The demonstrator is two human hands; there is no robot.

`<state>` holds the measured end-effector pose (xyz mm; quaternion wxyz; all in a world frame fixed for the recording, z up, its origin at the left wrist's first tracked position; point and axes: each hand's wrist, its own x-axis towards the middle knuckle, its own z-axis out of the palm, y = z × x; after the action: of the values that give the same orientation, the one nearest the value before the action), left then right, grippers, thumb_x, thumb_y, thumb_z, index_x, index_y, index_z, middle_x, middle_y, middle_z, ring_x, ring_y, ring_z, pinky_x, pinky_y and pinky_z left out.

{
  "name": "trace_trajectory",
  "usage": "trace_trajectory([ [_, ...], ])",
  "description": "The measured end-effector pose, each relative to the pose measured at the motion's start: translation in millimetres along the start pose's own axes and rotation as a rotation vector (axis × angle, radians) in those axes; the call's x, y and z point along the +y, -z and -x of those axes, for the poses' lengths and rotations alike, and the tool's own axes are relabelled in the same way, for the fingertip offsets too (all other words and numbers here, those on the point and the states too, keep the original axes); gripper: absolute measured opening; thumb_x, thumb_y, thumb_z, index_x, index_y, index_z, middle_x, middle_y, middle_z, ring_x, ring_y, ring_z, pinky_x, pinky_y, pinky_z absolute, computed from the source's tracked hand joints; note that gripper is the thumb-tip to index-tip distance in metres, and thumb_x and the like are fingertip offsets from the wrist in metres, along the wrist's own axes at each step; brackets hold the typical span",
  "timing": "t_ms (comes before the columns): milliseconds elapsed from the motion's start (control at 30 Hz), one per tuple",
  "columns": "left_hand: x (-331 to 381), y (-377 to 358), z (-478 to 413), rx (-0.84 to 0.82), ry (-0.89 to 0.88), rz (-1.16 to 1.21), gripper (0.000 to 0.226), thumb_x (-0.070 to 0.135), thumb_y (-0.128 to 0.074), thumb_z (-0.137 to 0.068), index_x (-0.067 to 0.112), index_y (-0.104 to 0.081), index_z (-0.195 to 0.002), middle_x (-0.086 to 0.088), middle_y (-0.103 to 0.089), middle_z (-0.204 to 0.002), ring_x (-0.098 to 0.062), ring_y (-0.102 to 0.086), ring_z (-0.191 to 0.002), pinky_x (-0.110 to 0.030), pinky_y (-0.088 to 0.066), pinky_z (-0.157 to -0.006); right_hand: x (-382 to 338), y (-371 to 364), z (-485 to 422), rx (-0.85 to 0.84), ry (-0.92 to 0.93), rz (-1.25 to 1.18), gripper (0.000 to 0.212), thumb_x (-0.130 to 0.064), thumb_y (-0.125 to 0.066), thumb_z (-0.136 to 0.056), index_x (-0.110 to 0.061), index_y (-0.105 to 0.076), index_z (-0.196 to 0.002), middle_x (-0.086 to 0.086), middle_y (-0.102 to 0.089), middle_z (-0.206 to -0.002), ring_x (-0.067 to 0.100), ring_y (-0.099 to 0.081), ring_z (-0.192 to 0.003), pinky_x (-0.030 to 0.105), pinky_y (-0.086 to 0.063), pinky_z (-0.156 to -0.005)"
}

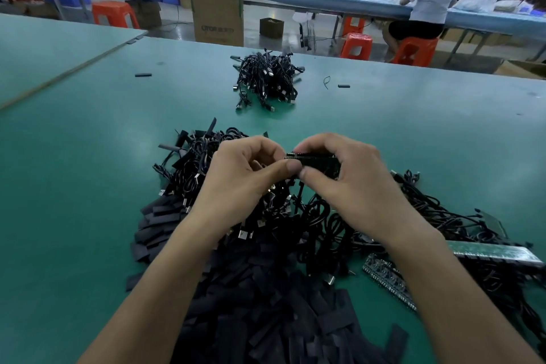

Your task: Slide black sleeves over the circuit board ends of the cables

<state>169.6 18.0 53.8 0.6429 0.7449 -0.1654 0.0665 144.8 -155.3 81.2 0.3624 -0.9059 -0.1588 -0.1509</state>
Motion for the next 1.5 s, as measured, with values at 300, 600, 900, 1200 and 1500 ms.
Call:
trace_trajectory([
  [300, 2, 0, -1, -0.099, 0.005, 0.065, 0.015, 0.034, -0.079, -0.074, 0.022, -0.071, -0.069, 0.004, -0.058, -0.058, -0.008, -0.045, -0.049, -0.018, -0.038, -0.049, 15, 4, -6, -0.212, -0.046, -0.180, 0.013, -0.032, -0.070, -0.093, -0.027, -0.061, -0.084, -0.025, -0.059, -0.067, -0.002, -0.052, -0.063, 0.016, -0.035, -0.064],
  [600, 1, 5, -1, -0.224, 0.037, 0.161, 0.011, 0.029, -0.073, -0.074, 0.021, -0.070, -0.068, 0.011, -0.056, -0.056, -0.002, -0.044, -0.050, -0.010, -0.035, -0.048, 19, 7, -7, -0.283, 0.010, -0.440, 0.016, -0.029, -0.072, -0.077, -0.016, -0.069, -0.085, -0.013, -0.068, -0.075, 0.000, -0.061, -0.073, 0.015, -0.047, -0.073],
  [900, 4, 2, -1, -0.048, 0.047, 0.273, 0.021, 0.042, -0.066, -0.086, 0.029, -0.072, -0.071, 0.007, -0.070, -0.074, -0.006, -0.055, -0.058, -0.017, -0.046, -0.053, 25, 13, -8, -0.073, -0.034, -0.247, 0.012, -0.019, -0.079, -0.083, -0.025, -0.070, -0.079, -0.014, -0.068, -0.070, -0.001, -0.059, -0.064, 0.014, -0.046, -0.065],
  [1200, 10, 0, -2, 0.150, -0.155, 0.622, 0.017, 0.027, -0.039, -0.105, 0.020, -0.045, -0.091, 0.007, -0.049, -0.060, -0.011, -0.046, -0.052, -0.037, -0.057, -0.071, 40, 24, -13, 0.320, -0.233, 0.142, 0.021, -0.022, -0.076, -0.088, -0.032, -0.063, -0.075, -0.022, -0.060, -0.066, -0.014, -0.058, -0.064, -0.001, -0.039, -0.058],
  [1500, 26, 18, -3, 0.404, -0.221, 0.479, 0.020, 0.027, -0.044, -0.106, 0.023, -0.041, -0.087, 0.005, -0.026, -0.056, -0.016, -0.015, -0.051, -0.024, -0.019, -0.043, 53, 19, -8, 0.387, -0.469, 0.378, 0.004, -0.018, -0.069, -0.092, -0.015, -0.066, -0.092, 0.008, -0.067, -0.090, 0.033, -0.063, -0.095, 0.044, -0.052, -0.085],
])
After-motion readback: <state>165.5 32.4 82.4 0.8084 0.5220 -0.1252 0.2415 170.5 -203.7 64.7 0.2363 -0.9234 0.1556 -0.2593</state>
